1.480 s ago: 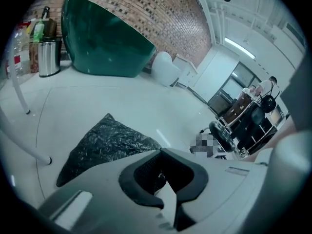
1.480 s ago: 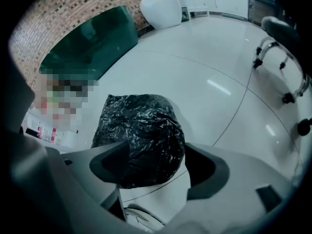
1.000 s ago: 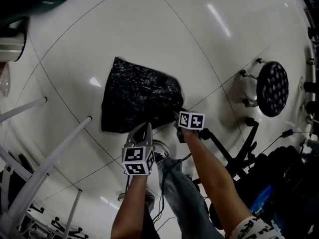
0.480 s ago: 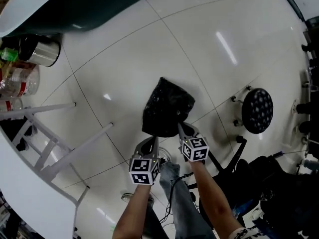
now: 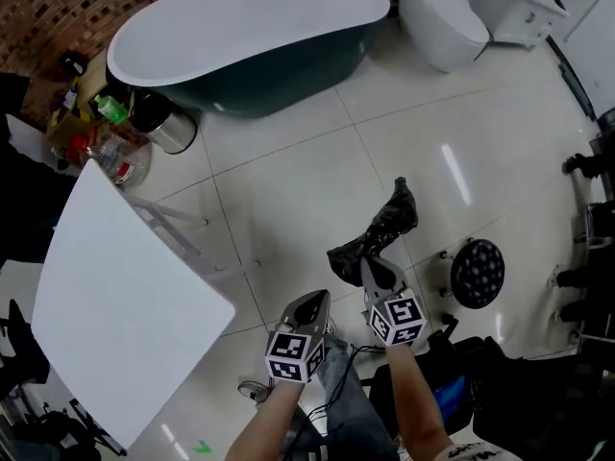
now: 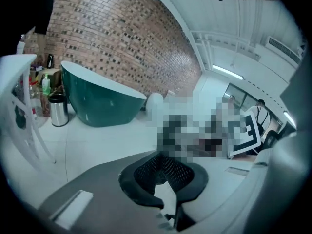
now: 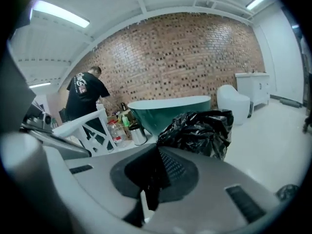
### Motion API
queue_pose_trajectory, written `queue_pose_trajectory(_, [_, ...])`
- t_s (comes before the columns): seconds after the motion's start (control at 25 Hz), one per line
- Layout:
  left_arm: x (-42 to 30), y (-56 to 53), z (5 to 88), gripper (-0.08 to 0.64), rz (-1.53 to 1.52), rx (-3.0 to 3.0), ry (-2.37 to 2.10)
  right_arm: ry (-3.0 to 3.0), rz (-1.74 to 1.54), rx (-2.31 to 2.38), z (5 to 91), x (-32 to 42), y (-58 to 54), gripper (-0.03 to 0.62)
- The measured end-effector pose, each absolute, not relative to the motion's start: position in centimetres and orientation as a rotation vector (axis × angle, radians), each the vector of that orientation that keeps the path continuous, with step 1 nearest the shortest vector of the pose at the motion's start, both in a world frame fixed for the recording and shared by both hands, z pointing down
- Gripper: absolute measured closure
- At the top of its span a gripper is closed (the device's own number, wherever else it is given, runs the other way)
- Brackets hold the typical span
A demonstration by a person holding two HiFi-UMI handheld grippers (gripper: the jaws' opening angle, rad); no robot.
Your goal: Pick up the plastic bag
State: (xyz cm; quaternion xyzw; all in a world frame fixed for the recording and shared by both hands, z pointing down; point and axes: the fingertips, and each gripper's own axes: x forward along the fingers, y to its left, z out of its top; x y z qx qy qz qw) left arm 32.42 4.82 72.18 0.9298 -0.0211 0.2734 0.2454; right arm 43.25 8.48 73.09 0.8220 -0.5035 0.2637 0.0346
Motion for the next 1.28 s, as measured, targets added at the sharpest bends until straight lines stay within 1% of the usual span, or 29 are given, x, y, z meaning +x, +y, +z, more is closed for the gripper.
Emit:
queue_pose_trajectory(0.24, [28.5,1.6,62.1,0.56,0.612,2.62,-0.177,-1.695,0.631,2.487,60.5,40.0,7.2,0.577])
queue_pose_trajectory(0.4, [24.6,-2.0,56.2,0.56,0.517,2.643,-0.315,-1.784,0.497,2.429,53.3,38.1,5.1,0.577])
queue_pose_trajectory(0.8, [9.7,-9.9,47.3,0.56,0.356,2.633,-0.649,-1.932,0.155,2.322,37.9,32.0,-0.9,0.577])
queue_pose_trajectory(1.04, [0.5,-13.5,44.2,0.559,0.257,2.589,-0.801,-2.062,0.054,2.254,31.7,25.3,-5.3,0.577])
queue_pose_trajectory(1.28, [-5.3,-15.3,43.1,0.559,0.21,2.548,-0.918,-2.214,-0.006,2.093,29.7,16.8,-9.6,0.577])
